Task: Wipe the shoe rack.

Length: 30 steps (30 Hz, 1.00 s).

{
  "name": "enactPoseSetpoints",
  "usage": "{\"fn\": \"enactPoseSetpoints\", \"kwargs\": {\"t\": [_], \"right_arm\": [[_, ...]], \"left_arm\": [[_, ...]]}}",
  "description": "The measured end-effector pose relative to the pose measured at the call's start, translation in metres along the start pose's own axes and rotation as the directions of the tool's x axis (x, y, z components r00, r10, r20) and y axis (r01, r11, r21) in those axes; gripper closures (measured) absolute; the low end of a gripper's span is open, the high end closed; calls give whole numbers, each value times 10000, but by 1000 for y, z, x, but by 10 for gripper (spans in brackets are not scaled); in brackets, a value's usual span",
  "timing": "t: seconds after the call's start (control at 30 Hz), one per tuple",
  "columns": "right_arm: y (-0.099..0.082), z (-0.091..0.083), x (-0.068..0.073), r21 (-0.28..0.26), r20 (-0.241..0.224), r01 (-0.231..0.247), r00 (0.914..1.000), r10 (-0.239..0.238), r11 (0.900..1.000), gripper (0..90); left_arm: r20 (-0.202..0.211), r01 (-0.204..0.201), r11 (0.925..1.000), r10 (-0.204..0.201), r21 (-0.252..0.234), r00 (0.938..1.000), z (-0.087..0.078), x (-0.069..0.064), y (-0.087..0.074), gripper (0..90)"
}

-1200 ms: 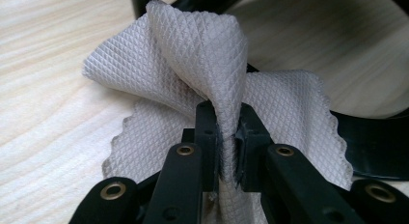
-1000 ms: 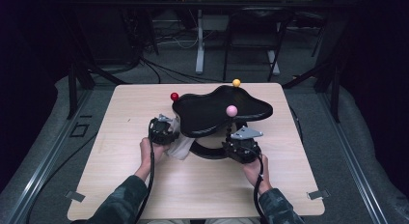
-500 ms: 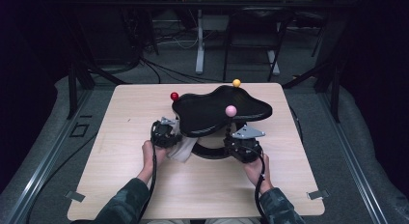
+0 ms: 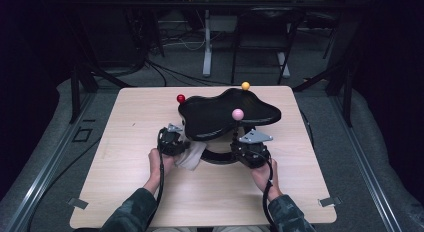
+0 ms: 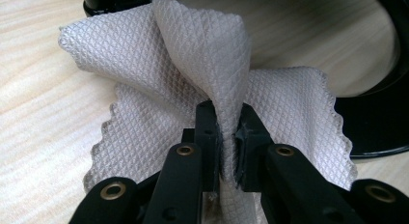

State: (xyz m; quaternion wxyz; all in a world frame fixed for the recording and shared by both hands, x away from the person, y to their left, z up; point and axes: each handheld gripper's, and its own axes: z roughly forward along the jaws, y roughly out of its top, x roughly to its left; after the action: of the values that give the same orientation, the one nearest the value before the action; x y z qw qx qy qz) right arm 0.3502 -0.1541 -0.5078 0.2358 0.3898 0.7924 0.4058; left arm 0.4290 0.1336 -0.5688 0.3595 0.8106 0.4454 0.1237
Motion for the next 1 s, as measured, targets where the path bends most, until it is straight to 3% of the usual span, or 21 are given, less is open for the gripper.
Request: {"fn": "enactPoseSetpoints", "kwargs": {"t": [0.5,0.6,0.67,1.0], "right_arm": [[4,6,5,-39,-37,-104,9999,104,9999,748],[4,5,7,12,195,-81,9998,80,10000,748],[4,6,6,-102,-108,-109,9999,108,9999,747],[6,8,8,35,-52,-204,9998,204,9998,747]], "left_arm": [[-68,-70,9996,68,-280,10000,-3,-17,-4,820],[-31,-175,9995,174,-272,9998,-4,-21,-6,820],[23,-31,9992,32,-389,10000,-3,-24,-8,820],[165,-206,9990,213,-397,9996,-4,-33,-10,822]]}}
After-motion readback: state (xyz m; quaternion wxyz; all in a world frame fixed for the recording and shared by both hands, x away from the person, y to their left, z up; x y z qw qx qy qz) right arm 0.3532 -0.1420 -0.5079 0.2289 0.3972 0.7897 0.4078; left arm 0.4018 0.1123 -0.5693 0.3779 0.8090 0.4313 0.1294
